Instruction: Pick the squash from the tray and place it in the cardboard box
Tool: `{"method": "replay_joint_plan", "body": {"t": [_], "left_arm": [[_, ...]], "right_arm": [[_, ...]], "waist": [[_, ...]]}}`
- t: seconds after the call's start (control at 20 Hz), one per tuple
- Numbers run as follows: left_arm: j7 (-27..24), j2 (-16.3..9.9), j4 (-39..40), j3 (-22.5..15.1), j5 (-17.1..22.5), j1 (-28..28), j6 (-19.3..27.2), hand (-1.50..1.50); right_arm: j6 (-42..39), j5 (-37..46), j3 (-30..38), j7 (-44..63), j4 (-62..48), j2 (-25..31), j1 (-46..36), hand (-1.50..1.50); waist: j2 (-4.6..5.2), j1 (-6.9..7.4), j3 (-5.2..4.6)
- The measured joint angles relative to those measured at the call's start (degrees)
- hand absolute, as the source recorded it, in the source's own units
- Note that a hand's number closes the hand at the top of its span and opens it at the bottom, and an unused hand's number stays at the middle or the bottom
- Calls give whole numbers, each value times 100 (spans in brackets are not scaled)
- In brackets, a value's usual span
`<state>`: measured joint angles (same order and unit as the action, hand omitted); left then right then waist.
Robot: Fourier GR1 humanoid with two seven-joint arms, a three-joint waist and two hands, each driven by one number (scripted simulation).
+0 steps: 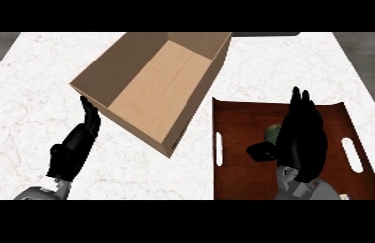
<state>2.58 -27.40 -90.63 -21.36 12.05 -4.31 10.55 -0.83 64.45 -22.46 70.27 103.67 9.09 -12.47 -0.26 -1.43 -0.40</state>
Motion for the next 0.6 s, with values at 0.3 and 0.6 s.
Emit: {"method": "replay_joint_plan", "body": {"t": [0.3,0.6], "left_arm": [[-7,37,86,9,-26,-77,-52,0],[57,153,158,-1,-83,-176,-60,0]], "right_arm": [[-344,322,386,-22,-218,-536,-11,-150],[-533,726,562,-226,-162,-770,131,-150]], "waist": [[19,64,9],[19,102,17]]}}
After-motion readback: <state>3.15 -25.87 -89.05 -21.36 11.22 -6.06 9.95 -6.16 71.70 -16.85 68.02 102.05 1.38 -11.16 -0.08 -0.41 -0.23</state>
